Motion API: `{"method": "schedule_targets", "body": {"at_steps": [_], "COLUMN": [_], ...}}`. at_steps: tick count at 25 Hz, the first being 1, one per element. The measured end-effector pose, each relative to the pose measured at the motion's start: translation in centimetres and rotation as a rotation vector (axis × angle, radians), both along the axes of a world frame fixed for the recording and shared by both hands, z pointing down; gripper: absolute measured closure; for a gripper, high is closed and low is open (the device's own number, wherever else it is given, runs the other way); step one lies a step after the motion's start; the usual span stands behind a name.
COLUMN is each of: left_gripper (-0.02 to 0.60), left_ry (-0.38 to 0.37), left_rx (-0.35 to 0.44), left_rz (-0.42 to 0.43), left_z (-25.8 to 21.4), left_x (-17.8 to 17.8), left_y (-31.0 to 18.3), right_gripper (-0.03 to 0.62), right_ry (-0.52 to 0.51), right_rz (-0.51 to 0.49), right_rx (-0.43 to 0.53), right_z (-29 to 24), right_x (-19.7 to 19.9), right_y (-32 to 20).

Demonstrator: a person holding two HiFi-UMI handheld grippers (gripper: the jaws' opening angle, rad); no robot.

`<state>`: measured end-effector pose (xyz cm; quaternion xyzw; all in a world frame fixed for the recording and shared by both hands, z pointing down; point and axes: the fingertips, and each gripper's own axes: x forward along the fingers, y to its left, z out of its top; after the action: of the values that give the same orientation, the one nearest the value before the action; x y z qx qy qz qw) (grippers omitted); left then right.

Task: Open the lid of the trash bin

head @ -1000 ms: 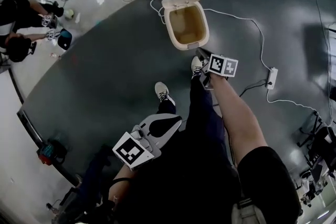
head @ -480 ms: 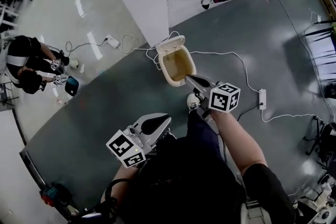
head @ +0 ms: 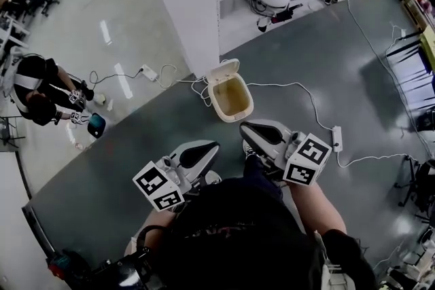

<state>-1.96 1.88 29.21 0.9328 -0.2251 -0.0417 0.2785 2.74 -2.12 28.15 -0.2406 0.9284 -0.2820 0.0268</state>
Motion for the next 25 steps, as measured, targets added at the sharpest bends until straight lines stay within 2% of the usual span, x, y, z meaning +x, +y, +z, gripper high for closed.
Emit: {"method": "schedule_targets", "body": {"at_steps": [3,6,19,25], "left_gripper": [0.58,0.58,0.58,0.58], "left_ry": [0.002,0.01,0.022,0.003], "left_rx": [0.035,0.057,0.113,0.104], "left_rz": [0.017,0.015,0.023,0.025], "left_z": [-1.1,-2.0,-3.4,-2.8], "left_x": [-0.1,-0.7,-1.5,-1.3], "left_y": [0.8,1.6,7.0,8.2], "right_gripper": [0.588,0.588,0.588,0.588], "right_ry": [0.019,0.039,0.05,0.05], "right_rz": [-0.025,-0.04,-0.023,-0.021], "right_rx": [0.077,0.106,0.117,0.097], "right_z": [-1.8,-2.4,-2.4,-1.4], "right_x": [-1.0,-2.0,-3.0,-3.0], "right_y": [3.0,5.2,11.9,13.4]}}
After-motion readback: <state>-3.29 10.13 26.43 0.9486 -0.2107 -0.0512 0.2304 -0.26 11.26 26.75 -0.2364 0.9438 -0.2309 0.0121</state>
